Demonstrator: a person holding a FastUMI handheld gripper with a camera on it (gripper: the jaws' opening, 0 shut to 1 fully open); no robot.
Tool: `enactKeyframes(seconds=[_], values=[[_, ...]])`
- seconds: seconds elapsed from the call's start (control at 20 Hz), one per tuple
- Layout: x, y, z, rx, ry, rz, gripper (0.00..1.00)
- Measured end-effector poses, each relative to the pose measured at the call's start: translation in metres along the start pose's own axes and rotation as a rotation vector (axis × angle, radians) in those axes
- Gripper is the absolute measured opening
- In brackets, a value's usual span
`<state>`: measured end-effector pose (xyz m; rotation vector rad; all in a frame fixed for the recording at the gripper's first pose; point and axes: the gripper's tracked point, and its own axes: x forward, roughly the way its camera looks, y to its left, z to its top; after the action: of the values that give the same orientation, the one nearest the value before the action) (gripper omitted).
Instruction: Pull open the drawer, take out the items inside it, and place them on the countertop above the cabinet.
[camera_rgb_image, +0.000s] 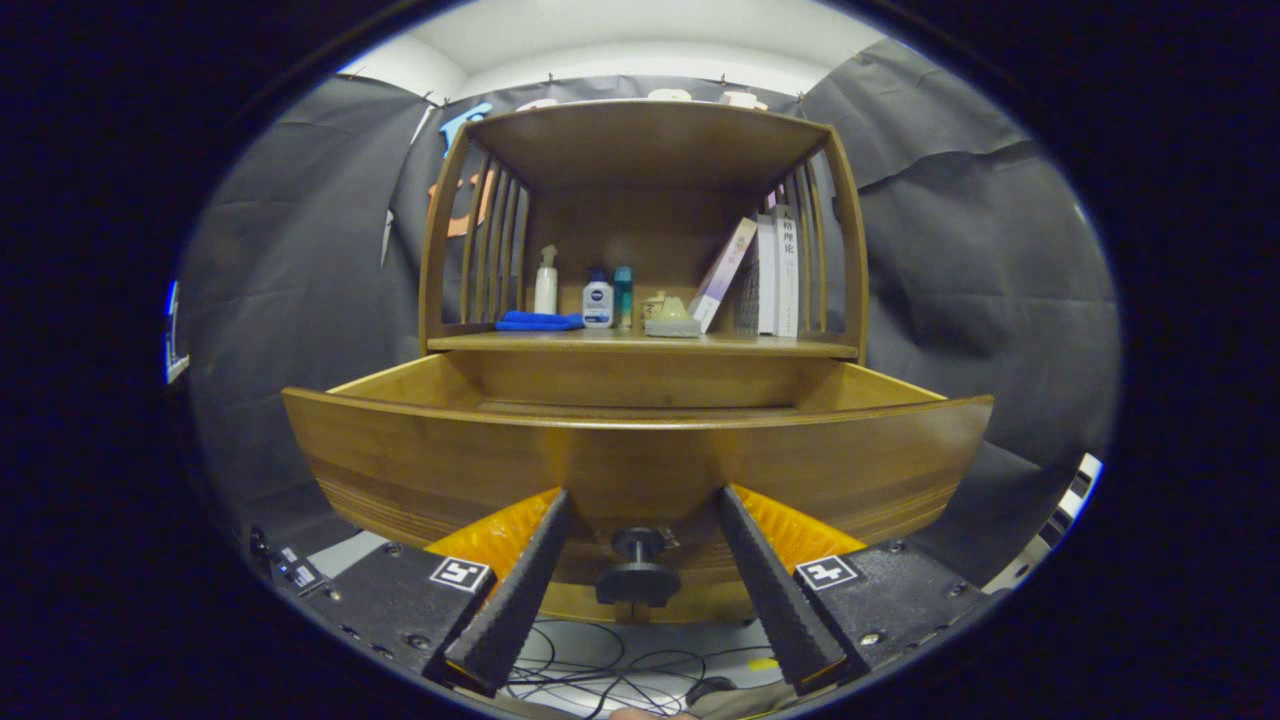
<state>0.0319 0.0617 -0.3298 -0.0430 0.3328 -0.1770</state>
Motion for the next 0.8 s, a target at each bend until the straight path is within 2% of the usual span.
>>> enactKeyframes(seconds=[0.25, 0.45, 0.5, 0.55, 0.7, 0.8], values=[[0.028, 0.002, 0.009, 0.004, 0.025, -0.004, 0.97], [0.053, 0.004, 0.027, 0.002, -0.007, -0.009, 0.96], [0.061, 0.005, 0.02, 0.004, 0.033, -0.009, 0.96], [0.066, 0.006, 0.027, 0.0, 0.006, -0.012, 0.96], [0.067, 0.006, 0.025, 0.006, 0.039, -0.015, 0.96], [0.084, 0.006, 0.03, 0.007, 0.043, -0.016, 0.96]])
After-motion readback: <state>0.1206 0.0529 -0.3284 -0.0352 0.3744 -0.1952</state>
